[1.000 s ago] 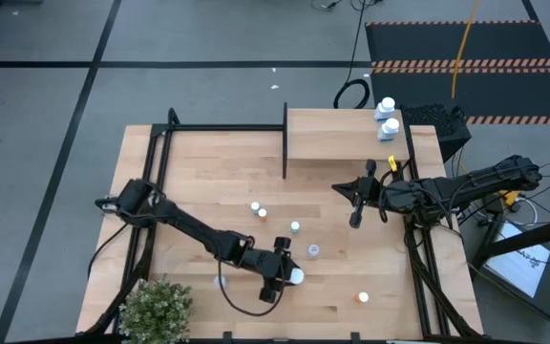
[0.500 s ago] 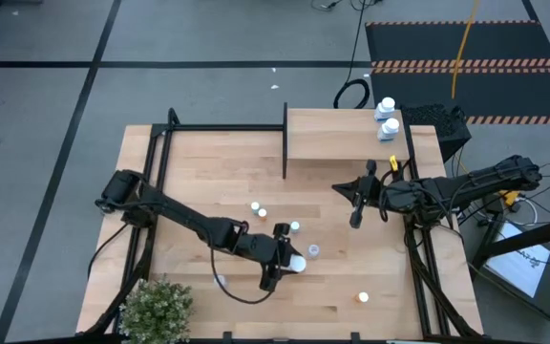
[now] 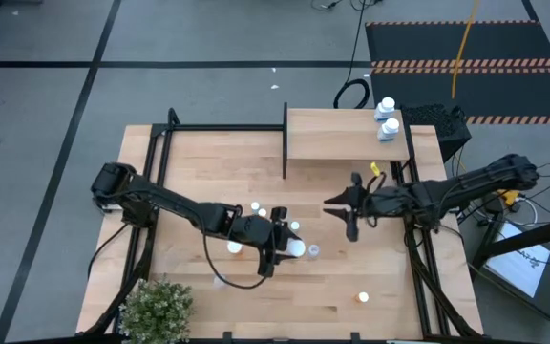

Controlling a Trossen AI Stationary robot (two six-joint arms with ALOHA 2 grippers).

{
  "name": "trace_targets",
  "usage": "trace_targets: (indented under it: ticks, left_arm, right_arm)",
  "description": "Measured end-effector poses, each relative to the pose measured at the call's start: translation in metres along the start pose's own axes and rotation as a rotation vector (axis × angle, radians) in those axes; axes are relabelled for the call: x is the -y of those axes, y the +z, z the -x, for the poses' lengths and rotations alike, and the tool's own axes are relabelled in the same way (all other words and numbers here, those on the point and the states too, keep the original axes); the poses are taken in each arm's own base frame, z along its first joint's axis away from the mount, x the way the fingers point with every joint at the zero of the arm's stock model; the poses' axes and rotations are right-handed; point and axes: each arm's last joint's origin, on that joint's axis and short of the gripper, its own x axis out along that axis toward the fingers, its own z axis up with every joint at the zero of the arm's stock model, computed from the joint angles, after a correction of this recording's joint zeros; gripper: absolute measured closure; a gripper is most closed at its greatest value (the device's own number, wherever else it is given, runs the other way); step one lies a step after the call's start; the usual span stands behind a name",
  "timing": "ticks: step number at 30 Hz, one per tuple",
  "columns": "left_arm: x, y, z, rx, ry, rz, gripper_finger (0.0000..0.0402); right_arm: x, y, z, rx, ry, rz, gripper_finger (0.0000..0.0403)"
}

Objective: Pick and place medicine bottles onto shelf by color
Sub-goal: Put the bottom large orange pill bottle on the shelf

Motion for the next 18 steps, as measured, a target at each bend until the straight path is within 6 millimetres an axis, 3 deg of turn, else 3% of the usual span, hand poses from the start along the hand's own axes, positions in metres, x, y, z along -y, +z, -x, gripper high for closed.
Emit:
trace_targets:
  ticks: [9,18]
  left_arm:
    - [-0.026,0.007,0.014,0.018,0.059,0.029,0.0185]
    - [-0.041,0.004,0.015,0.001,0.092,0.024,0.0172]
  right_arm:
    - [-0.013,-0.007,-0.026,-0.043,0.124,0.035,0.0203]
    - [-0.017,0.0,-0.028,0.04,0.174,0.016,0.0138]
